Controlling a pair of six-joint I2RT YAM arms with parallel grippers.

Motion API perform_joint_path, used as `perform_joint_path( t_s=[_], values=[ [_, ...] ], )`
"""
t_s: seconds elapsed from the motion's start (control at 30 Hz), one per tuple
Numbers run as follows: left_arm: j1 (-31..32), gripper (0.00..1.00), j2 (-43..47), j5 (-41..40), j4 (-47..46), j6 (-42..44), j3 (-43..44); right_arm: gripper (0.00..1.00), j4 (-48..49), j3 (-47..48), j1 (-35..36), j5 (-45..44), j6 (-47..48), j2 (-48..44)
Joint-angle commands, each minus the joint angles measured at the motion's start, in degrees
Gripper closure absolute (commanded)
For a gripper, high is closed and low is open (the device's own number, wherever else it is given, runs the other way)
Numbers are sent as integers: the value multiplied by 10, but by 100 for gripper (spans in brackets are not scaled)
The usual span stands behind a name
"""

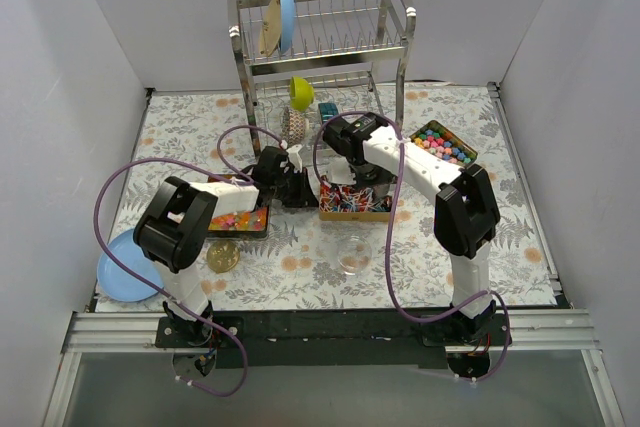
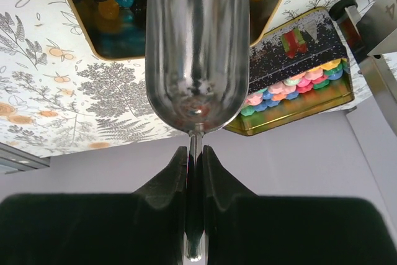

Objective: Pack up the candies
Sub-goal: Scoop the fake candies from the storage box.

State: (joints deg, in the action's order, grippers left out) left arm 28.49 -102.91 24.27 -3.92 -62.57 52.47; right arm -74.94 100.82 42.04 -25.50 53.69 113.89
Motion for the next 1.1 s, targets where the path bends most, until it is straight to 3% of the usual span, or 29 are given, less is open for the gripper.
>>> perform_joint_path(
  t_s=[0.0,0.23,0.83,1.07],
  values=[
    [-4,100,10,37,-45,-14,-7,99,2,0,6,106,-45,35],
    [-6,100,10,39,-64,-18,-16,99,2,61,6,156,-68,77],
    [-7,100,3,46,-110,-24,-40,99,56,46,15,189,-16,87],
    [-7,100,10,41,-104,-17,-41,99,149,-31,13,235,-10,73]
  ],
)
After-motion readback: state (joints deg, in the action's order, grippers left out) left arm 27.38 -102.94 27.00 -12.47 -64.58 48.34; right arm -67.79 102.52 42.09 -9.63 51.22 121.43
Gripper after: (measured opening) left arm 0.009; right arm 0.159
